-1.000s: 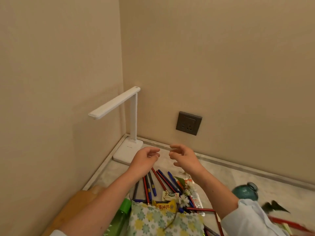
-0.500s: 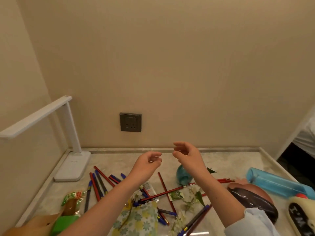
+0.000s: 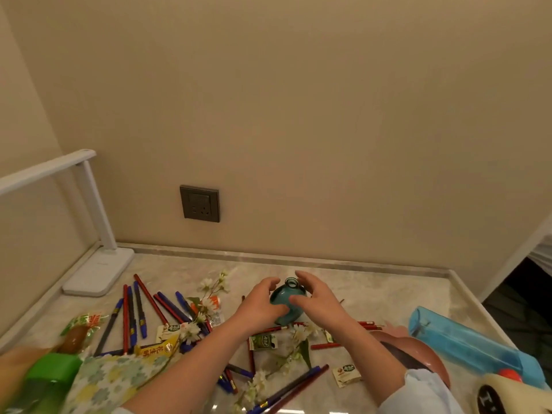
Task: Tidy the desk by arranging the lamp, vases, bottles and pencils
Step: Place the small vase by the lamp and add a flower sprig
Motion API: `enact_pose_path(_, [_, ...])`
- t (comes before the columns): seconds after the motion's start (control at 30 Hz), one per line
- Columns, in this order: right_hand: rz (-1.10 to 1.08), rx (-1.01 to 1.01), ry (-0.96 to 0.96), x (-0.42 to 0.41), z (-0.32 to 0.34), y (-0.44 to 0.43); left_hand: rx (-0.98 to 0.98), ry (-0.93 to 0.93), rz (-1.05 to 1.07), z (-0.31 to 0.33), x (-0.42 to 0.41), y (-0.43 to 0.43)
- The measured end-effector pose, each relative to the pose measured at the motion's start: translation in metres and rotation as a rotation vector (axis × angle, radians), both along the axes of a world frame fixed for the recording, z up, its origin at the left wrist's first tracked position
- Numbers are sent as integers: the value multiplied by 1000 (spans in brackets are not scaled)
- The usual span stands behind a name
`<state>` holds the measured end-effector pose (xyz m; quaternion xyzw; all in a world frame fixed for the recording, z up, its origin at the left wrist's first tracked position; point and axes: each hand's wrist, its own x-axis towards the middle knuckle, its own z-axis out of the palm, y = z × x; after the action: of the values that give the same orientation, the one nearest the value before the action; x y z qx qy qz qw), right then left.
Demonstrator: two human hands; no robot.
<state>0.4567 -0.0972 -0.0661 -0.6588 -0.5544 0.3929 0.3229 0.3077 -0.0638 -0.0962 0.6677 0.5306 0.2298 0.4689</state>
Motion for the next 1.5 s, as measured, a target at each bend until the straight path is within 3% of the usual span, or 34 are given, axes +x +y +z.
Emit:
enact_pose_path(0.37, [175,199,-106,7,-2,22,32,-124,140,-16,3,-5])
enact_pose_path(0.63, [162,186,118,-60,27,56,106,-242,252,19,-62,19])
enact_pose_path(0.93, [148,198,179,-183,37,104,271,9,465,30,-184,53])
enact_pose_path(1.1, [101,209,170,-239,28,136,200,-53,574,20,-232,79])
enact_pose_path(1.3, [74,197,118,-284,5,170,132,-167,571,-5,-271,104])
enact_pose_path(1.5, [74,186,83,-305,-11,192,88,-141,520,-21,-292,126])
